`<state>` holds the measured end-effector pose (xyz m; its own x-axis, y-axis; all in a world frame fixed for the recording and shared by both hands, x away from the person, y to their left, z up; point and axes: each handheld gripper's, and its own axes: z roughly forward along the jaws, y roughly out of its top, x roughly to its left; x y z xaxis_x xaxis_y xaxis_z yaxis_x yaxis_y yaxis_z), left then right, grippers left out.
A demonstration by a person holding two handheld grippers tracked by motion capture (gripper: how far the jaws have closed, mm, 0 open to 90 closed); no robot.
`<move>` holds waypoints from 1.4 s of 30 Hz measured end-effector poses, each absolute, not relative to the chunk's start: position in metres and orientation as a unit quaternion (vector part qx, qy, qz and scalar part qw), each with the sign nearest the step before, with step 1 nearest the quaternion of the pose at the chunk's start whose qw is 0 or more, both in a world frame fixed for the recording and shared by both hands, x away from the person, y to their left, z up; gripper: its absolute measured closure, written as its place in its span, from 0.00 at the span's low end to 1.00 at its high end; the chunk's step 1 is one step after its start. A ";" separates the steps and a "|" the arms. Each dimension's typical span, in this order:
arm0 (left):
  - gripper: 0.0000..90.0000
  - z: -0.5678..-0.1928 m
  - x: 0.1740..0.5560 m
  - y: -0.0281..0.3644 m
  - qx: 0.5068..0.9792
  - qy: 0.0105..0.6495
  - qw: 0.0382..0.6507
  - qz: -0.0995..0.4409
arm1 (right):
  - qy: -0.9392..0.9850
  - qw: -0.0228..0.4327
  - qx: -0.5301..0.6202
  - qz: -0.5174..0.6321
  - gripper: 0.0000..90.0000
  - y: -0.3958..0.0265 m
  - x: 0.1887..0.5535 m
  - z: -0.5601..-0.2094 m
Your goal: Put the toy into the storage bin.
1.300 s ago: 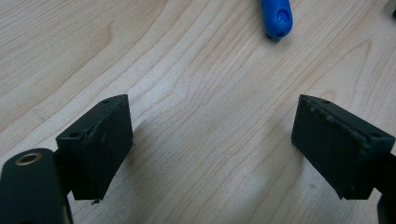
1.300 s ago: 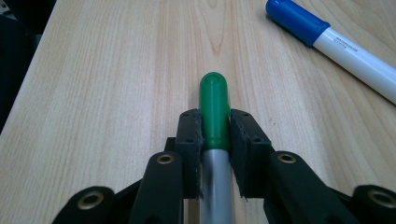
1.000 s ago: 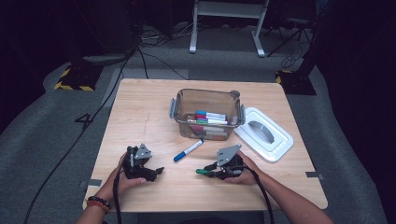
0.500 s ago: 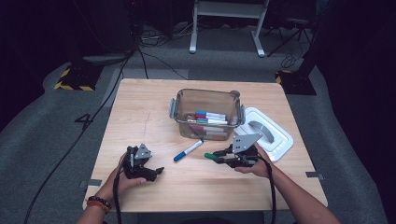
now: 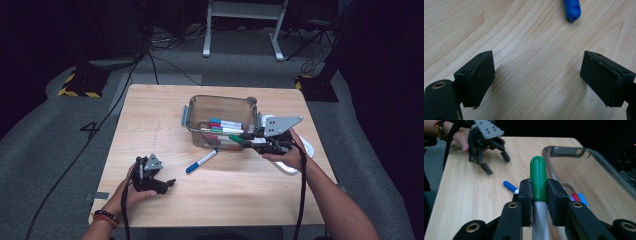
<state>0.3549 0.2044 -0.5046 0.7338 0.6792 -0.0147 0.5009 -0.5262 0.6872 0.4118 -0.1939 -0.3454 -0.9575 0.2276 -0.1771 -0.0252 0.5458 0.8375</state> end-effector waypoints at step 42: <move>0.14 -0.505 0.354 0.205 0.864 0.341 0.346 0.129 | 0.917 0.126 0.107 0.362 0.63 -0.116 0.522 -0.362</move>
<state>0.3544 0.2047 -0.5045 0.7336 0.6794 -0.0141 0.5010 -0.5267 0.6868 0.5216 -0.1158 -0.3623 -0.9452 0.2880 -0.1535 0.1055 0.7146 0.6915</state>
